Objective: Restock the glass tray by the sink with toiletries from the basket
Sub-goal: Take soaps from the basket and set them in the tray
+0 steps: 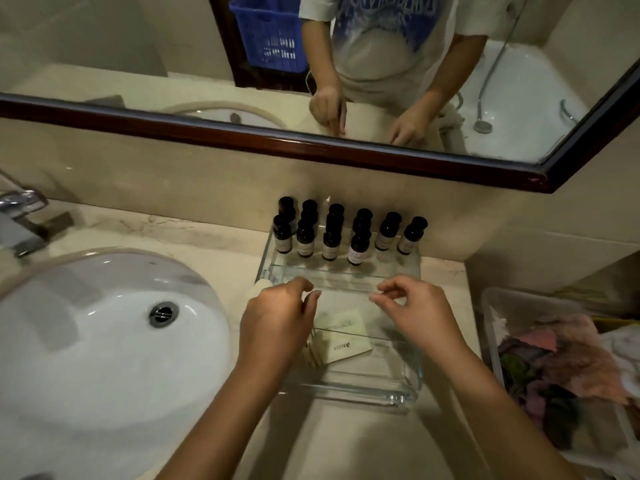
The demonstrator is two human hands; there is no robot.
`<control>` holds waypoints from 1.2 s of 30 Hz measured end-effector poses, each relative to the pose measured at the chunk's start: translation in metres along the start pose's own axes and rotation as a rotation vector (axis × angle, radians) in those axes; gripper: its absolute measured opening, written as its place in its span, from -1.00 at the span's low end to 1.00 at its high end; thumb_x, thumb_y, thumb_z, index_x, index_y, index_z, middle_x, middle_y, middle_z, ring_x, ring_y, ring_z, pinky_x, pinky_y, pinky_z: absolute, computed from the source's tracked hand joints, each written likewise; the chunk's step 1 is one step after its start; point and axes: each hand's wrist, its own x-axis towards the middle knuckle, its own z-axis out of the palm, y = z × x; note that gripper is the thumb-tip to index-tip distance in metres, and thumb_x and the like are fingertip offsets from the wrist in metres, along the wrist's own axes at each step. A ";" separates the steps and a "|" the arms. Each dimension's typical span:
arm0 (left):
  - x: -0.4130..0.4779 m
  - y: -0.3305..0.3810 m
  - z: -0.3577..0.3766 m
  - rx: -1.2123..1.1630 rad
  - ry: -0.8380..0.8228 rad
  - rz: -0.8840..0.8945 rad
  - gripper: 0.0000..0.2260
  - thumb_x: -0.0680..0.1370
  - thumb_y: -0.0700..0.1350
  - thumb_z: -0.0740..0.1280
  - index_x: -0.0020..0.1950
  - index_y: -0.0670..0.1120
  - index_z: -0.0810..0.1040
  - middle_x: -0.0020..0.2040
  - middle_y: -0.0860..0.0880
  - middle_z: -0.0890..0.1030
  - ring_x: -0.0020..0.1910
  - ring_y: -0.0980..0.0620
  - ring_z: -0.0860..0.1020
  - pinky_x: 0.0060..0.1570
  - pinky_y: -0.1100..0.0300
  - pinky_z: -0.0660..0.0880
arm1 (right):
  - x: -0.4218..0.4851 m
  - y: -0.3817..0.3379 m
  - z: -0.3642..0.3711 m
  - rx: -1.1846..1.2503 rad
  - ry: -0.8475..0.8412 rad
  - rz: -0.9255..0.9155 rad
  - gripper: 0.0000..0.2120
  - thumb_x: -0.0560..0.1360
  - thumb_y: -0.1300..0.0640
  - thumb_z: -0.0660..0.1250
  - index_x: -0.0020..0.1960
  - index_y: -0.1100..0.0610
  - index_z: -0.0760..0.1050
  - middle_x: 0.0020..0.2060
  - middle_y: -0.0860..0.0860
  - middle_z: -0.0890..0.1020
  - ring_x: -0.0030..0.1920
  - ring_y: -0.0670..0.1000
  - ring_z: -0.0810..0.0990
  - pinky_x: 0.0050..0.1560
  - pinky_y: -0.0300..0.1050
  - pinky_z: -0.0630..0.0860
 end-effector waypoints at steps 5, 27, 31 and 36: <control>-0.028 -0.044 -0.054 0.154 -0.128 -0.030 -0.72 0.58 0.11 0.17 0.19 0.04 0.53 -0.02 0.03 0.66 0.00 -0.03 0.59 -0.12 0.16 0.49 | -0.039 -0.033 -0.006 -0.131 -0.181 -0.070 -0.78 0.47 -0.04 0.36 0.08 0.01 0.58 -0.11 -0.15 0.62 -0.19 -0.15 0.53 -0.09 -0.20 0.48; -0.645 -0.291 -0.377 0.160 0.173 -1.027 -0.74 0.57 0.03 0.23 0.21 -0.01 0.53 0.13 0.01 0.58 0.07 0.03 0.56 0.05 0.23 0.40 | -0.492 -0.417 0.235 -0.123 -0.867 -1.126 -0.82 0.50 0.13 0.35 0.08 0.11 0.61 -0.12 -0.04 0.65 -0.29 -0.27 0.44 -0.25 -0.55 0.30; -0.787 -0.285 -0.389 0.110 0.303 -1.343 -0.74 0.55 0.03 0.28 0.20 0.02 0.54 0.05 0.05 0.62 0.07 0.06 0.56 -0.04 0.22 0.41 | -0.593 -0.449 0.281 -0.179 -1.010 -1.339 -0.82 0.50 0.13 0.35 0.08 0.12 0.61 -0.05 -0.02 0.67 -0.24 -0.23 0.47 -0.18 -0.48 0.31; -0.906 -0.254 -0.367 -0.013 0.455 -1.652 -0.76 0.56 0.01 0.28 0.20 0.01 0.54 0.10 0.05 0.61 0.06 0.07 0.56 0.01 0.18 0.46 | -0.697 -0.457 0.329 -0.289 -1.207 -1.567 -0.80 0.51 0.10 0.34 0.12 0.07 0.59 0.02 -0.04 0.66 -0.10 -0.17 0.49 -0.05 -0.31 0.36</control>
